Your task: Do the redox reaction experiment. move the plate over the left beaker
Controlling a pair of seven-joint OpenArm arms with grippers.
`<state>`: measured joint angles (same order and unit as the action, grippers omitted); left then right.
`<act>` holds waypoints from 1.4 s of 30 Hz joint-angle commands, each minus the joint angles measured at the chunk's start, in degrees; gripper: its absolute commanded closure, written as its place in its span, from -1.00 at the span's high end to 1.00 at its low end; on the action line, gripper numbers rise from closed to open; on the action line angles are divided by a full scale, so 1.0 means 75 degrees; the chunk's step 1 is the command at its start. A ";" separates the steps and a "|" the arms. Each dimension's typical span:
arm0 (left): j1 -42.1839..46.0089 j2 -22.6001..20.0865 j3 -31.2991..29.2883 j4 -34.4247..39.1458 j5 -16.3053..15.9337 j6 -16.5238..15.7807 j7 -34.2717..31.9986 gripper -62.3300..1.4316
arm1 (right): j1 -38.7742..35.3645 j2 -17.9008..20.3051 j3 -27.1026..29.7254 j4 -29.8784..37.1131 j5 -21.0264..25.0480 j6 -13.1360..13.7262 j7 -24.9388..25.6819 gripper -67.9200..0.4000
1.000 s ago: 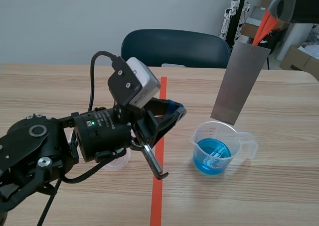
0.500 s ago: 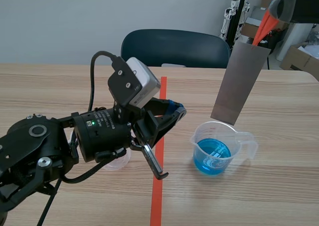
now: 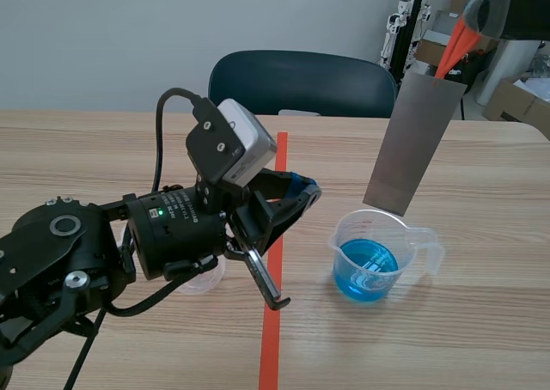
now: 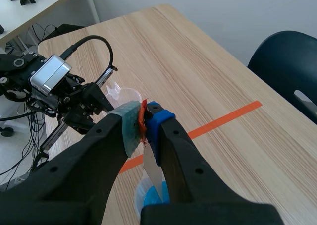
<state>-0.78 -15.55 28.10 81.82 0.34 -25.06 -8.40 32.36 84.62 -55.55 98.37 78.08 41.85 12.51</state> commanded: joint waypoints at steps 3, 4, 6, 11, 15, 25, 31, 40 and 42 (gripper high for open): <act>0.0087 -0.0082 -0.0055 0.0035 -0.0105 0.0041 -0.0219 -0.83 | 0.0128 0.0102 0.0119 0.0041 0.0166 0.0117 0.0090 -0.98; 0.0166 -0.0117 -0.0090 0.0038 -0.0108 0.0041 -0.0382 -0.83 | 0.0128 0.0102 0.0119 0.0041 0.0166 0.0117 0.0090 -0.98; 0.0434 -0.0242 -0.0198 0.0044 -0.0105 0.0041 -0.0731 -0.83 | 0.0128 0.0102 0.0119 0.0041 0.0166 0.0117 0.0090 -0.98; 0.1128 -0.0615 -0.0542 0.0044 -0.0052 0.0038 -0.1282 -0.82 | 0.0128 0.0099 0.0119 0.0041 0.0163 0.0117 0.0090 -0.98; 0.1749 -0.0947 -0.0959 0.0047 0.0154 0.0038 -0.1821 -0.78 | 0.0128 -0.0006 0.0119 0.0041 0.0160 0.0117 0.0079 -0.98; 0.3346 -0.1722 -0.2489 0.0050 0.0154 0.0035 -0.3471 -0.70 | 0.0152 -0.0787 0.0137 0.0041 0.0076 0.0117 -0.0606 -0.98; 0.4316 -0.2148 -0.3381 0.0050 0.0154 0.0032 -0.4578 -0.24 | 0.0152 -0.1204 0.0475 0.0041 0.0076 0.0117 -0.0979 -0.98; 0.5665 -0.2396 -0.4316 0.0047 0.0152 -0.0017 -0.5319 0.47 | 0.0152 -0.1982 0.1078 0.0041 0.0079 0.0082 -0.1830 -0.98; 0.5931 -0.2396 -0.4491 0.0047 0.0149 -0.0017 -0.5371 0.67 | 0.0152 -0.2171 0.1201 0.0041 0.0079 0.0079 -0.2025 -0.98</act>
<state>43.24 -33.65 -5.23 81.82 2.04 -25.28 -47.75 32.36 68.38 -47.90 98.37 77.82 41.87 -3.33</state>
